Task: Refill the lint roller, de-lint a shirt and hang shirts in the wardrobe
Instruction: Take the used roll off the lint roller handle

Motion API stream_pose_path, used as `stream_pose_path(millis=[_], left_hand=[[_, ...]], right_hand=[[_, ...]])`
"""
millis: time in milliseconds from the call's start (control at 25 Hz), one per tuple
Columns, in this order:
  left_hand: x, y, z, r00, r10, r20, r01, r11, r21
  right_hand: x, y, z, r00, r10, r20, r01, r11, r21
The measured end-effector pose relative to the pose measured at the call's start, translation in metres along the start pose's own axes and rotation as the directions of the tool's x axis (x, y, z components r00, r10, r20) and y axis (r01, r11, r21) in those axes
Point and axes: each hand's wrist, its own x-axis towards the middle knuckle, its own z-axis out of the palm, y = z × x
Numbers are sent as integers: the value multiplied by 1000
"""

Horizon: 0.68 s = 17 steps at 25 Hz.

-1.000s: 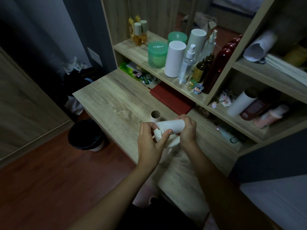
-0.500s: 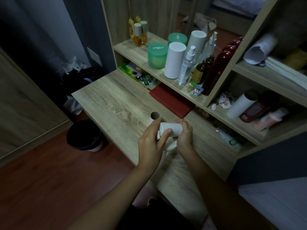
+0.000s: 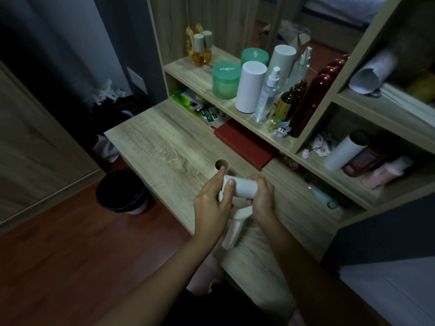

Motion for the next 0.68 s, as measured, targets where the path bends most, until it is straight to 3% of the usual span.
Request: stream_pose_path(millis=[120, 280, 400, 680], left_hand=[[-3, -11, -1, 991, -134, 5, 134, 989, -55], [-3, -17, -1, 910, -413, 33, 390, 826, -407], [1, -23, -1, 875, -481, 56, 432, 721, -541], [5, -16, -3, 806, -581, 112, 477, 526, -704]], right_hand=[[3, -12, -3, 996, -49, 71, 60, 985, -160], [10, -15, -5, 963, -47, 267, 111, 967, -231], [10, -10, -4, 949, -24, 314, 75, 986, -150], [-6, 5, 0, 920, -231, 316, 289, 945, -151]])
